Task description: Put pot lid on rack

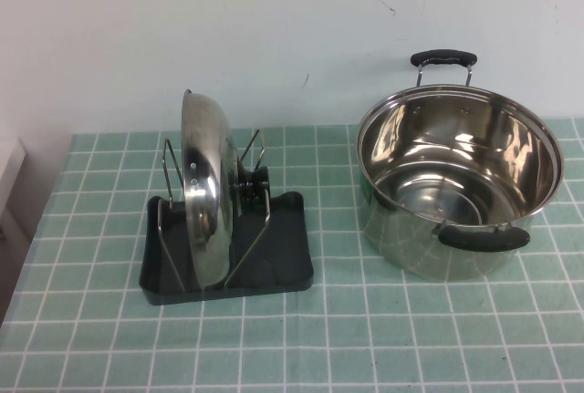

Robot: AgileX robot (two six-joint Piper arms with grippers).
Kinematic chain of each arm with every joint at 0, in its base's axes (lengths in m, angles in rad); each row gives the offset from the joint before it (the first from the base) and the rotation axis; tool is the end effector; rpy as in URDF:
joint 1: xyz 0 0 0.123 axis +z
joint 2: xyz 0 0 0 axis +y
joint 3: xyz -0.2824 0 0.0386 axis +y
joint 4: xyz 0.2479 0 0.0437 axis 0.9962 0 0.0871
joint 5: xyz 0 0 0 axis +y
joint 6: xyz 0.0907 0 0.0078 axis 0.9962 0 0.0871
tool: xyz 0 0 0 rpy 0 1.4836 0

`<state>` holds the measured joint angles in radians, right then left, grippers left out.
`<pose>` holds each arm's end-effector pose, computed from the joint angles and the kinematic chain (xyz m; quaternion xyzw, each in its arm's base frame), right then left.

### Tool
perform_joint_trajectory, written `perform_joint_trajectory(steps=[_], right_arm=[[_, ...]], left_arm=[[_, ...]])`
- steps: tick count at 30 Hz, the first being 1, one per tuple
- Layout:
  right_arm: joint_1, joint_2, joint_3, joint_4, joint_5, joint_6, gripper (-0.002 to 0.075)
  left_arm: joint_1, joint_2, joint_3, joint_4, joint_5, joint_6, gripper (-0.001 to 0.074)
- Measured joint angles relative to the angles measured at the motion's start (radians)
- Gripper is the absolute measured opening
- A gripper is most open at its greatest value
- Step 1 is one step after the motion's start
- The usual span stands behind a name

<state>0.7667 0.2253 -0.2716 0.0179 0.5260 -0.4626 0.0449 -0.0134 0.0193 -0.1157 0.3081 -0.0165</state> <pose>0.0448 0.0443 0.2439 -0.4762 0.6815 0.0921 0.5480 0.0540 -0.0008 0.1796 -0.0562 0.7799 -0.0392 0.6221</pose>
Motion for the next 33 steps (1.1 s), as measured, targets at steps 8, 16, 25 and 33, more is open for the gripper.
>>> perform_joint_trajectory(steps=[8, 16, 25, 33], right_arm=[[0.000, 0.000, 0.000, 0.000, 0.000, 0.000, -0.0001], [0.000, 0.000, 0.000, 0.000, 0.000, 0.000, -0.0001], [0.000, 0.000, 0.000, 0.000, 0.000, 0.000, -0.0001], [0.000, 0.000, 0.000, 0.000, 0.000, 0.000, -0.0001]], left_arm=[[-0.051, 0.000, 0.000, 0.000, 0.000, -0.002, -0.0002], [-0.051, 0.000, 0.000, 0.000, 0.001, -0.011, -0.0002], [-0.051, 0.000, 0.000, 0.000, 0.001, -0.018, -0.0002], [-0.051, 0.000, 0.000, 0.000, 0.001, -0.018, -0.0001]])
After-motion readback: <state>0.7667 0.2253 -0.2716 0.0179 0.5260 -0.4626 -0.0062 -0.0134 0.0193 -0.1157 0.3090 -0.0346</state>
